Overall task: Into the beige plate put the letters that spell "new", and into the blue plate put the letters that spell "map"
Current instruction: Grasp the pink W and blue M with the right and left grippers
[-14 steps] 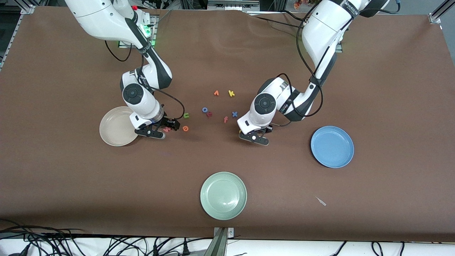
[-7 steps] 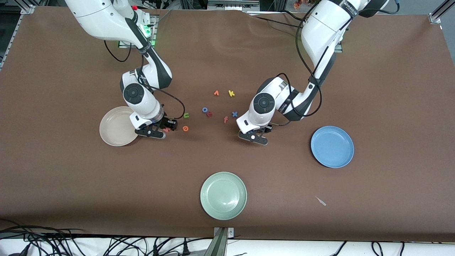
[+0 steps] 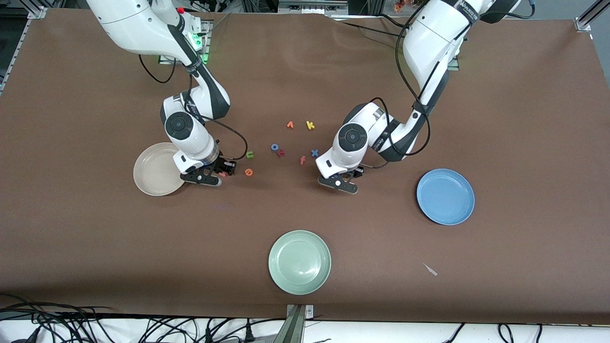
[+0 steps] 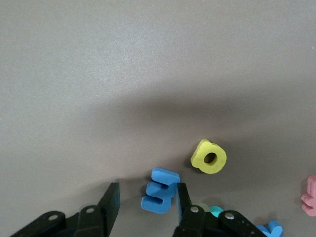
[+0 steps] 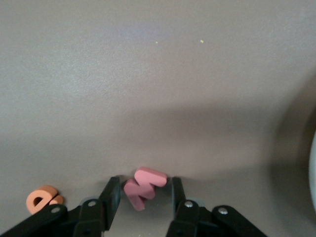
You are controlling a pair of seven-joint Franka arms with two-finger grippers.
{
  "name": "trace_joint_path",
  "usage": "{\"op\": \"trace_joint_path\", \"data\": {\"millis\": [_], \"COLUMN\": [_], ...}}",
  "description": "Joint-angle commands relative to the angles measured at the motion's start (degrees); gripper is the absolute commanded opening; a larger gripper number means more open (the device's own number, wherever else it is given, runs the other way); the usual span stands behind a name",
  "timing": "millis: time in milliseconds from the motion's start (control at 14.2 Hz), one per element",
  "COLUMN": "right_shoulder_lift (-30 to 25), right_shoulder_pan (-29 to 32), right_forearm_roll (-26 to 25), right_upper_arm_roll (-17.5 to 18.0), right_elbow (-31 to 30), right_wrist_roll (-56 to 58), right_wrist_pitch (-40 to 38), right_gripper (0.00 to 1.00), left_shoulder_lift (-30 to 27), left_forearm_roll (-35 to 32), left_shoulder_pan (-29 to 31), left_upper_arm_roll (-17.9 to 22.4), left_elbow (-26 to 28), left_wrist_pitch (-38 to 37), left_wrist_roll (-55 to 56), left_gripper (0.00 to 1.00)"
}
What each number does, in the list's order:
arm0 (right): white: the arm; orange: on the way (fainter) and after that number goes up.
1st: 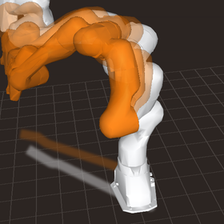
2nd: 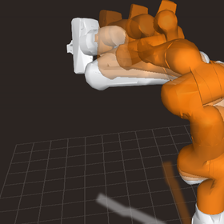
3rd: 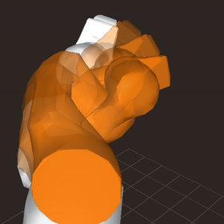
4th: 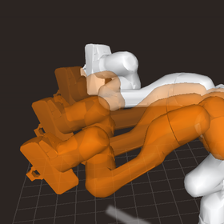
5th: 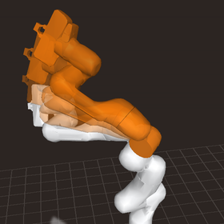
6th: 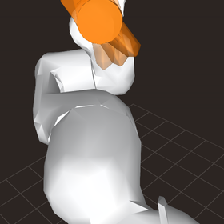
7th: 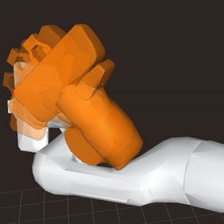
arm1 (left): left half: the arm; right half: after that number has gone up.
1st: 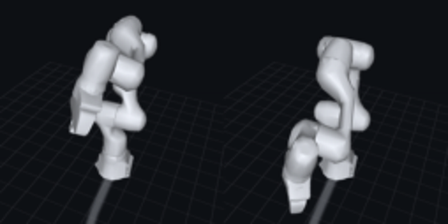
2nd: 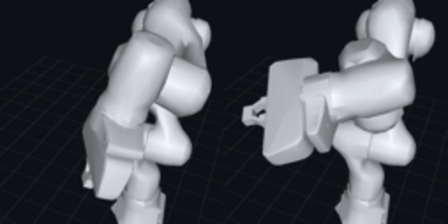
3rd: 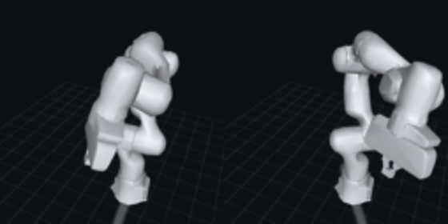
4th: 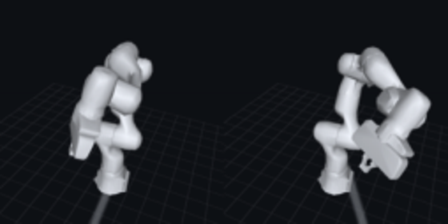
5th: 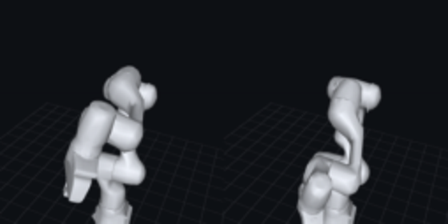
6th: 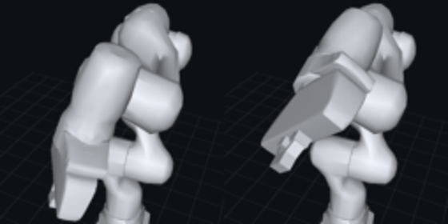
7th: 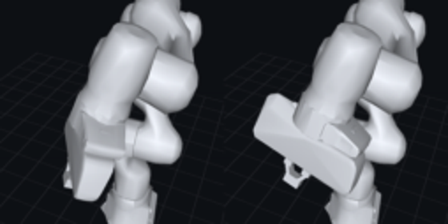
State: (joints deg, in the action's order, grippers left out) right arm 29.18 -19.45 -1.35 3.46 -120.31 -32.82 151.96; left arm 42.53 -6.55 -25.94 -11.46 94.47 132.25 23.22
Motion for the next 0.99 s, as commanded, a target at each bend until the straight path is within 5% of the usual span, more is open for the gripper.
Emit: {"op": "trace_joint_path", "data": {"millis": [0,282,423,634,916], "right_shoulder_lift": [0.62,0.53,0.44,-0.96,-5.00], "right_shoulder_pan": [-0.41,-0.50,-0.50,-0.41,-0.23], "right_forearm_roll": [-1.55,-1.55,-1.55,-1.72,-2.25], "right_upper_arm_roll": [-0.39,-0.65,-0.65,-0.74,-3.01], "right_elbow": [-0.36,-0.36,-0.27,0.43,2.97], "right_wrist_roll": [-1.11,-1.11,-1.19,-0.49,4.93], "right_wrist_pitch": [1.67,1.58,1.58,0.10,-8.42], "right_gripper": [0.49,0.25,0.09,0.06,0.06], "left_shoulder_lift": [0.62,0.80,0.97,0.80,-2.44], "left_forearm_roll": [-0.74,-0.83,-1.44,-1.71,-1.71], "left_shoulder_pan": [-1.12,-1.39,-1.39,-1.31,0.54], "left_upper_arm_roll": [0.12,0.12,0.12,0.21,0.65], "left_elbow": [-0.86,-0.69,-0.69,-0.77,-0.95], "left_wrist_pitch": [-0.41,-0.33,-0.33,-0.33,-5.57], "left_wrist_roll": [0.51,1.13,0.43,-0.36,-4.76], "left_gripper": [0.54,0.53,0.21,0.01,0.00]}}
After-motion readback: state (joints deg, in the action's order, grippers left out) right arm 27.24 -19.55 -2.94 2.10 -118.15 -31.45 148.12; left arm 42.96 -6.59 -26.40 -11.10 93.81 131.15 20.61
